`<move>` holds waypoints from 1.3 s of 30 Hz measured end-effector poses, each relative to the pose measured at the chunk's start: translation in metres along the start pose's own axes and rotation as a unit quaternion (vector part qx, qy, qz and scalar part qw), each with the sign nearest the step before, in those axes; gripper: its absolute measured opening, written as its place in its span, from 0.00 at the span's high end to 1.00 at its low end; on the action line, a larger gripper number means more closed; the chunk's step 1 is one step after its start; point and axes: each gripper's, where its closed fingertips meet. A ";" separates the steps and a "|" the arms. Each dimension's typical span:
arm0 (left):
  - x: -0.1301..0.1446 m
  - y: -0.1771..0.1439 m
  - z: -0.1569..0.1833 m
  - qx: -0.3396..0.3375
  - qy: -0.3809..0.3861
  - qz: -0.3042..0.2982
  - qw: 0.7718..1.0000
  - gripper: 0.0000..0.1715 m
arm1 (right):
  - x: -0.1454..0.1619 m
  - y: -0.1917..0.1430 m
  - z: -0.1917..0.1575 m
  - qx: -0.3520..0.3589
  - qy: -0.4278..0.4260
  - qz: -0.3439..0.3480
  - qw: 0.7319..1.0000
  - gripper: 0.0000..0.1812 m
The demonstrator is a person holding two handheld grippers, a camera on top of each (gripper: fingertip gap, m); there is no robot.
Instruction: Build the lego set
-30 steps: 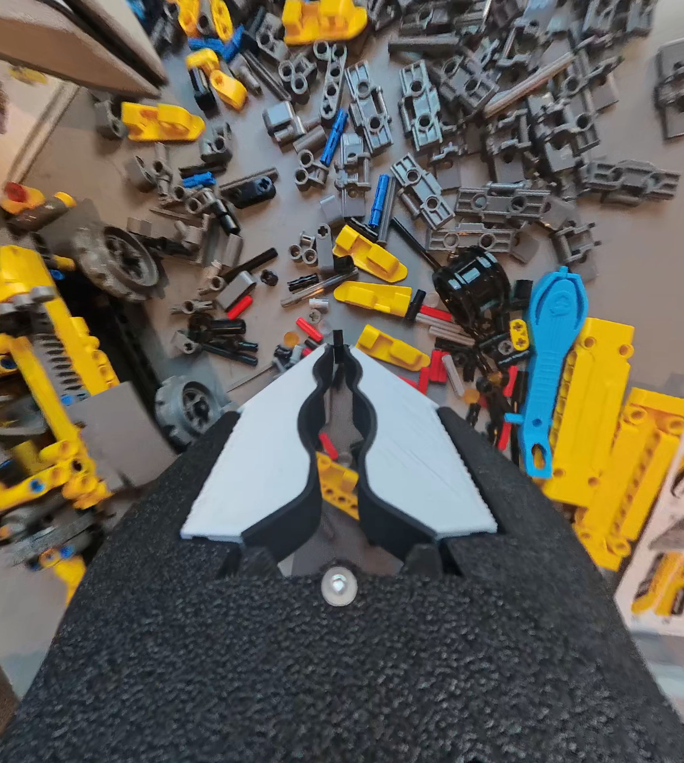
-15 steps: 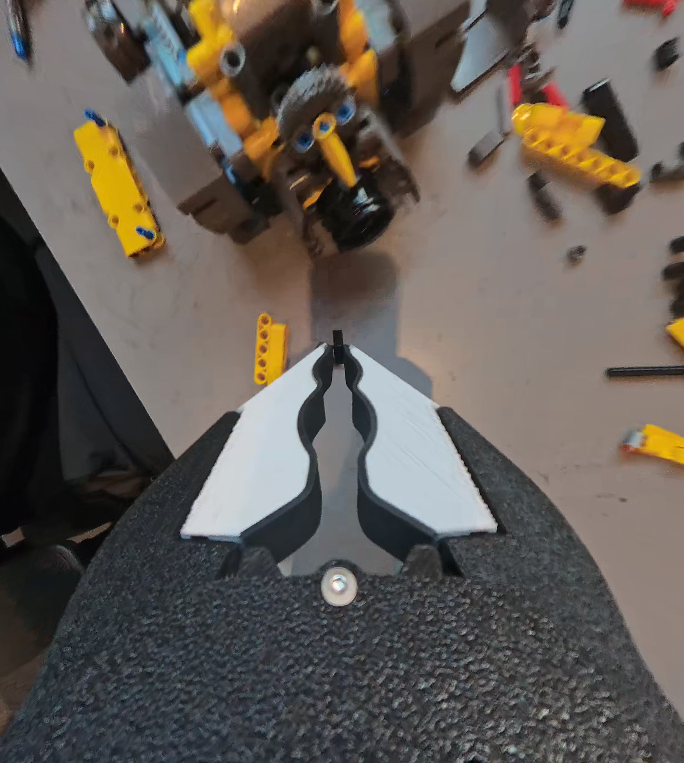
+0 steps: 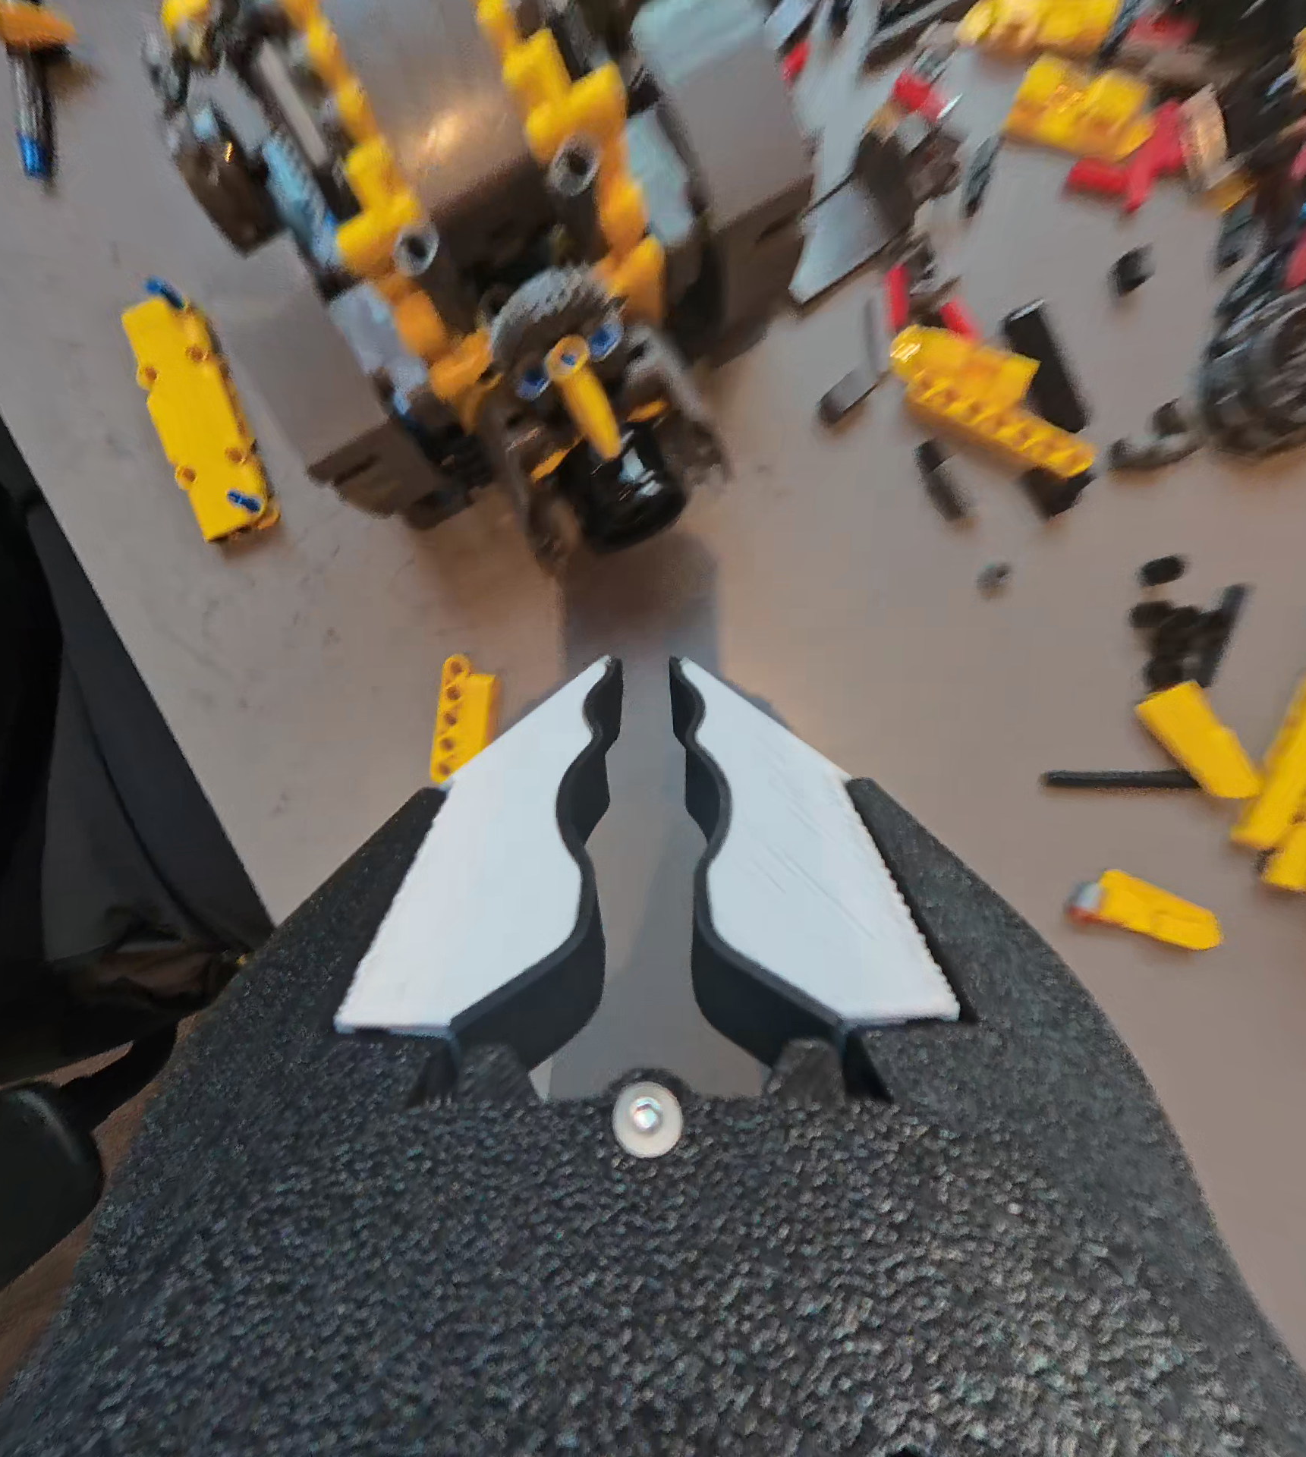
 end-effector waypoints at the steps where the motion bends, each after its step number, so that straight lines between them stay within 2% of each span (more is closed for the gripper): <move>1: 0.001 0.001 0.001 0.001 0.001 -0.002 1.000 1.00 | -0.008 -0.003 0.012 0.008 -0.002 0.008 1.000 0.93; 4: 0.002 0.002 0.004 0.003 0.006 -0.007 1.000 1.00 | -0.032 -0.005 0.057 0.035 -0.012 0.015 0.999 0.94; 6: 0.004 0.004 0.004 0.002 0.009 -0.013 1.000 1.00 | -0.050 0.004 0.080 0.022 -0.015 0.006 1.000 0.94; 11: 0.005 0.003 0.001 0.000 0.005 -0.014 1.000 1.00 | -0.088 0.050 0.105 -0.015 -0.060 -0.029 0.998 0.97; 16: 0.005 0.004 0.000 0.010 -0.013 -0.014 1.000 1.00 | -0.105 0.082 0.107 -0.053 -0.031 -0.040 0.997 0.97; 25: 0.006 0.006 0.007 0.016 -0.004 -0.018 1.000 1.00 | -0.096 0.102 0.101 -0.069 -0.023 -0.070 0.995 0.97; 29: 0.004 0.004 0.004 0.015 -0.010 -0.013 1.000 1.00 | -0.097 0.102 0.105 -0.054 -0.023 -0.076 0.995 0.98; 32: 0.004 0.003 0.004 0.014 -0.011 -0.012 1.000 1.00 | -0.105 0.093 0.106 -0.047 -0.016 -0.053 0.997 0.98; 35: 0.003 0.003 0.004 0.012 -0.009 -0.012 1.000 1.00 | -0.110 0.073 0.108 -0.026 -0.001 -0.032 0.999 0.98; 39: 0.002 0.001 0.001 0.010 -0.013 -0.007 1.000 1.00 | -0.102 0.035 0.086 -0.012 0.012 0.004 1.000 0.98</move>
Point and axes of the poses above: each gripper's, where its closed fingertips meet, y out along the fingers, x out of its underside, z = x × y across the jaws, and after that the axes turned 5 degrees about -y, right-handed
